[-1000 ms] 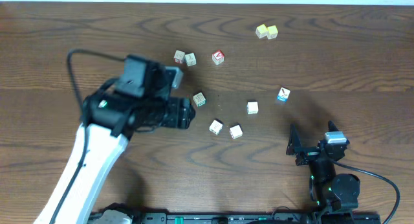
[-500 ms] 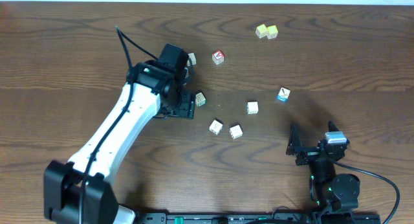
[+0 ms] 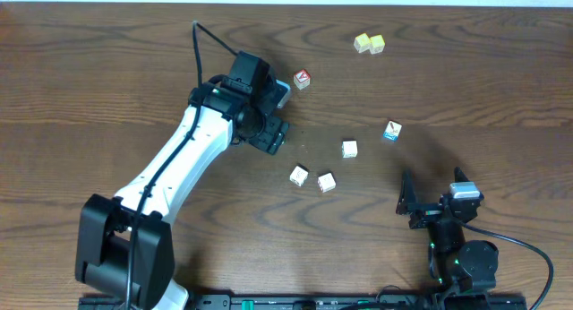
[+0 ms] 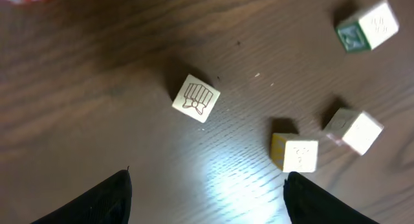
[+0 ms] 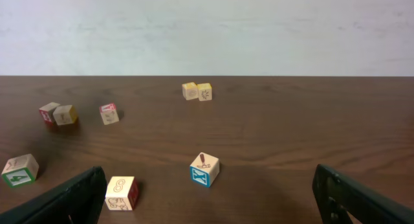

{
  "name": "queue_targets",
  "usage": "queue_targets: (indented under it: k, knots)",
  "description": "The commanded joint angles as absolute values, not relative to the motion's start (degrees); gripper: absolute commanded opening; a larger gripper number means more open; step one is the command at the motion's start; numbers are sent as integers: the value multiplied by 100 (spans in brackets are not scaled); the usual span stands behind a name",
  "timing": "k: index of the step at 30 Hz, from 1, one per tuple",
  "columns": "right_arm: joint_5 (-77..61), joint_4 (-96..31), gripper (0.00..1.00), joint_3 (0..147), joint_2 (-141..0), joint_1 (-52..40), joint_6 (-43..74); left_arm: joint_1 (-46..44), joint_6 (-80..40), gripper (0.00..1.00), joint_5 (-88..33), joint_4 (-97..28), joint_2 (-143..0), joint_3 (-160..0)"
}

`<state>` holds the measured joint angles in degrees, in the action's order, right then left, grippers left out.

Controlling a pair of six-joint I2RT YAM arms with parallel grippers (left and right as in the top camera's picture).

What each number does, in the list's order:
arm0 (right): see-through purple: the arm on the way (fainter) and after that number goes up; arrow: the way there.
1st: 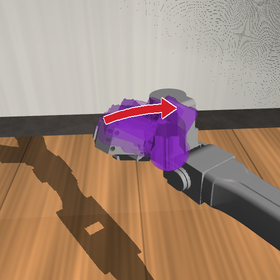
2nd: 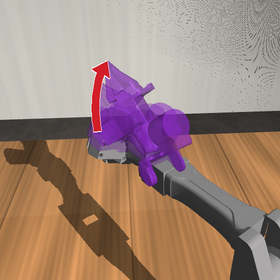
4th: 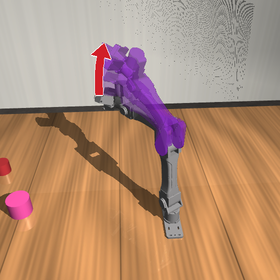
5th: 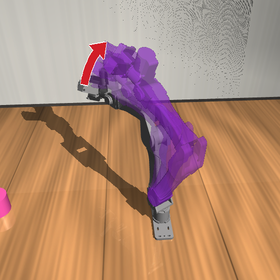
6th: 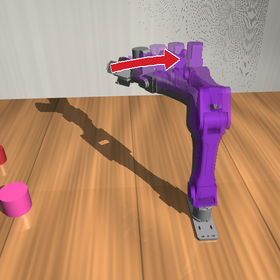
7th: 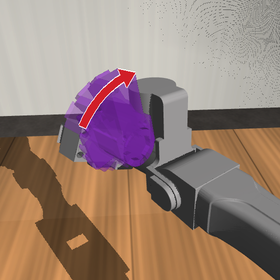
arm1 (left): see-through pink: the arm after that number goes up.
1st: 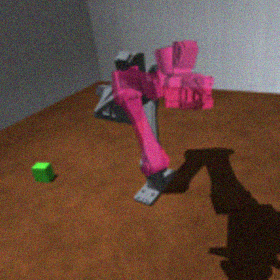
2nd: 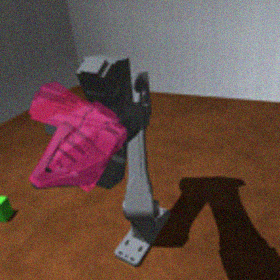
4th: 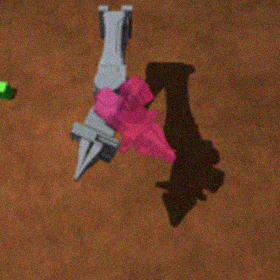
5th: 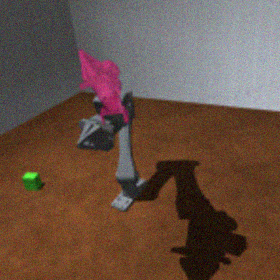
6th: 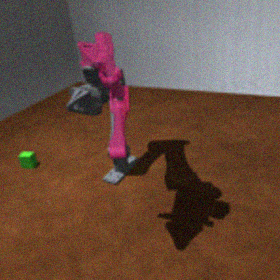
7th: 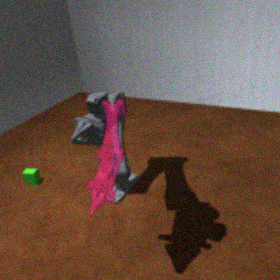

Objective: Lift 5 blocks
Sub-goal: 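Swing the left arm out and over the block marked 'A', then lower the left gripper and close it on the 'A' block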

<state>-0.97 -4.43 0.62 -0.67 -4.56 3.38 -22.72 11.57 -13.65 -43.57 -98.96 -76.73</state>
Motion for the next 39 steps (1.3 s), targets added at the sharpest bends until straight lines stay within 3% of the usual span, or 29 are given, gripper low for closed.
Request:
queue_targets:
  k: [1, 17, 20, 31, 35, 38, 39]
  knots:
    - [-49, -449, 99, 43, -34, -405, 270, -2285, 2377, 75, -1439, -4333, -10095, -7719]
    - [-49, -447, 99, 43, -34, -405, 270, -2292, 3677, 75, -1601, -3422, -11139, -7714]
    - [-49, -447, 99, 43, -34, -405, 270, -2292, 3903, 84, -2010, -3369, -11319, -7714]
    - [-47, -449, 99, 43, -34, -405, 270, -2292, 3900, 85, -2012, -3183, -11878, -7714]
    - [-49, -449, 99, 43, -34, -405, 270, -2290, 3900, 79, -2010, -3177, -11891, -7714]
    - [-49, -449, 99, 43, -34, -405, 270, -2290, 3898, 59, -1986, -3183, -11891, -7714]
    - [-49, -449, 99, 43, -34, -405, 270, -2290, 3894, 59, -1986, -3183, -11891, -7714]
